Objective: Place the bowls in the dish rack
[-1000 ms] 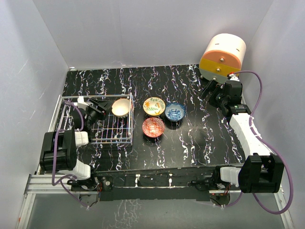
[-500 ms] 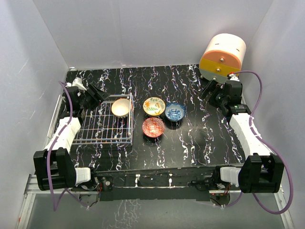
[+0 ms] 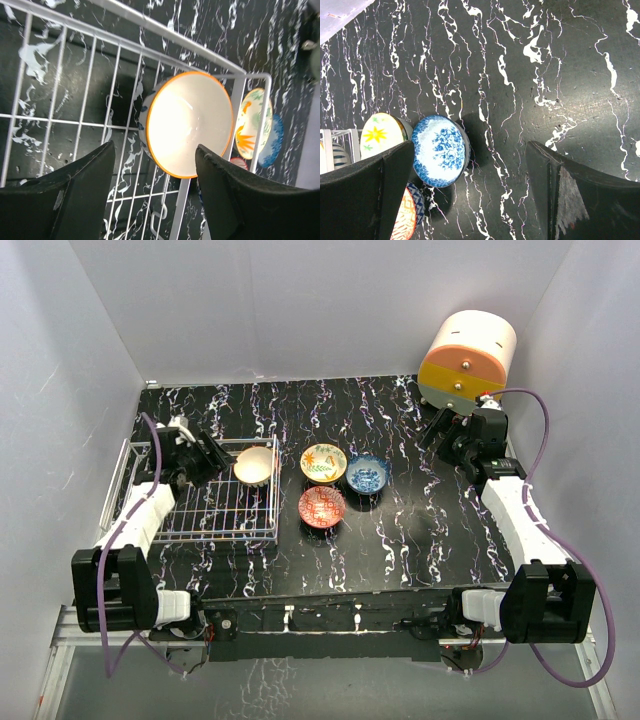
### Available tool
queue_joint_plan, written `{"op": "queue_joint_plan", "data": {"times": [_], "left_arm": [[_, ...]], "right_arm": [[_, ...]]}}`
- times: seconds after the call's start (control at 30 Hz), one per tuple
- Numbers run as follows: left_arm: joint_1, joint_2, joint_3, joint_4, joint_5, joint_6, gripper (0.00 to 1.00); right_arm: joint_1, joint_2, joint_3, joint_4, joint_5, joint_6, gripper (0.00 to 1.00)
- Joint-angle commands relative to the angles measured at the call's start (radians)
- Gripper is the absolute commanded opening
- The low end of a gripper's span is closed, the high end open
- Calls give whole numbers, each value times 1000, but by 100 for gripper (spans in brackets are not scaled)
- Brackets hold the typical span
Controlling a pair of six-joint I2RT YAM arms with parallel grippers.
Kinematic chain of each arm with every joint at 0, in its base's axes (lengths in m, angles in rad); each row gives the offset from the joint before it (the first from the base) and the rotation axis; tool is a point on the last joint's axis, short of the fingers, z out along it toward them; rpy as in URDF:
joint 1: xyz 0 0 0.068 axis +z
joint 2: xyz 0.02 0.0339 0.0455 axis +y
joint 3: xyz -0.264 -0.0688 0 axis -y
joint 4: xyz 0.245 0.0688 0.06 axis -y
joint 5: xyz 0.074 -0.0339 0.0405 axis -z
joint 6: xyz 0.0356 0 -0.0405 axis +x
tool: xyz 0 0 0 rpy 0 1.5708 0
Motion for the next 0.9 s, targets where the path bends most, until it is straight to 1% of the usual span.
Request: {"op": "queue_joint_plan", "data": {"times": [0.0, 0.07, 0.17, 0.27, 0.4, 0.53, 0.67, 0.8, 0.87], "left_arm": [[-150, -13, 77, -59, -162, 94, 60], [-185, -30, 81, -57, -184, 128, 59], [-200, -81, 66, -53, -199, 177, 59], [-209, -139, 60, -56, -179, 251, 59], [-224, -155, 80, -101, -147, 375, 59], [-227, -176, 77, -97, -115, 460, 66], [-227, -163, 85, -100, -196, 394, 68], [-227, -136, 75, -84, -315, 241, 68], [-227, -117, 71, -81, -363, 172, 66]], "right_arm": [[-3, -5, 8, 53, 4, -5, 96], [-3, -4, 9, 52, 6, -7, 96], [-3, -3, 6, 54, 8, -7, 96], [-3, 4, -2, 62, 5, -3, 96], [-2, 16, -9, 76, -11, 10, 96], [-2, 24, -8, 82, -20, 18, 96], [-2, 24, -6, 82, -16, 16, 96], [-3, 24, -16, 87, -19, 16, 96], [-2, 24, -21, 87, -18, 15, 96]]}}
